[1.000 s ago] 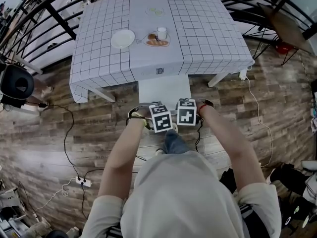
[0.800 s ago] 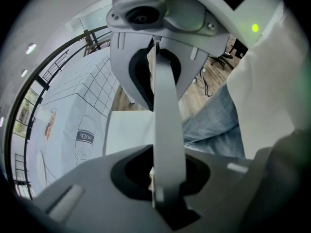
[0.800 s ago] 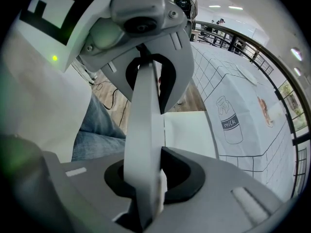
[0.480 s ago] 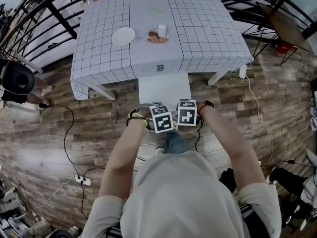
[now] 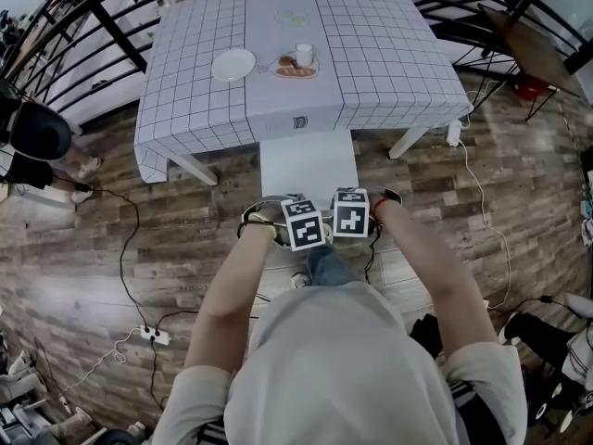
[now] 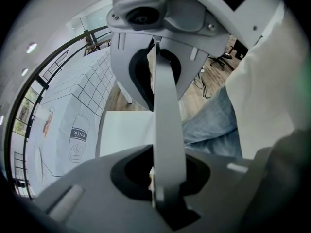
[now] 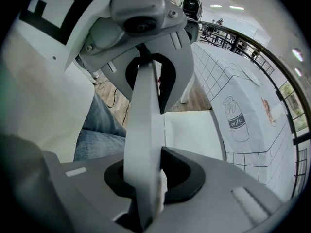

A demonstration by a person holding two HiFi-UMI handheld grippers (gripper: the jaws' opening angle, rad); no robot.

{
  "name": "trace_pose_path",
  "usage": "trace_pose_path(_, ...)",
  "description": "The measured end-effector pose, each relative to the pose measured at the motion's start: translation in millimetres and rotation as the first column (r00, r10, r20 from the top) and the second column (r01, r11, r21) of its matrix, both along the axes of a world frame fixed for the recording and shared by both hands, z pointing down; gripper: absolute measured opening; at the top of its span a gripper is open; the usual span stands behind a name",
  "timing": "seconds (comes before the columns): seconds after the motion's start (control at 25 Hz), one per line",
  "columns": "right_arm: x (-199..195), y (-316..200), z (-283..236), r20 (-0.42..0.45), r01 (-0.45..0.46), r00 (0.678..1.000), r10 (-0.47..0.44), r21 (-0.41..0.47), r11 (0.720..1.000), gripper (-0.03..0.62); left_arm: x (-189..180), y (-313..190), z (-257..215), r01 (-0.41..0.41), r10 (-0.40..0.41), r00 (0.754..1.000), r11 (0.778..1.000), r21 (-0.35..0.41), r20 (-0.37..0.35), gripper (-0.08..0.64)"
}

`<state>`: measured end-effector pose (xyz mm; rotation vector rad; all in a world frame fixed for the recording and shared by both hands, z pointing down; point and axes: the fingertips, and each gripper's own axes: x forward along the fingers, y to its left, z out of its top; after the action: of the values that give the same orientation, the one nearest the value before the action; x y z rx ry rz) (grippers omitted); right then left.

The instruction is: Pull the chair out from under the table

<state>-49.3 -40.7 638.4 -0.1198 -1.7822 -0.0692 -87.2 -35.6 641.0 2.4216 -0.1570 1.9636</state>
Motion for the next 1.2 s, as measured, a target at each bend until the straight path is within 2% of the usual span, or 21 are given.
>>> trace_pose_path(1.2, 7.1, 63.7, -0.7, 0.002, -0.002, 1.0, 0.002, -0.007, 1.0, 0.075, 7.0, 63.4, -0.3, 0.003, -0.003, 1.0, 1.0, -0.004, -0.005, 0.075)
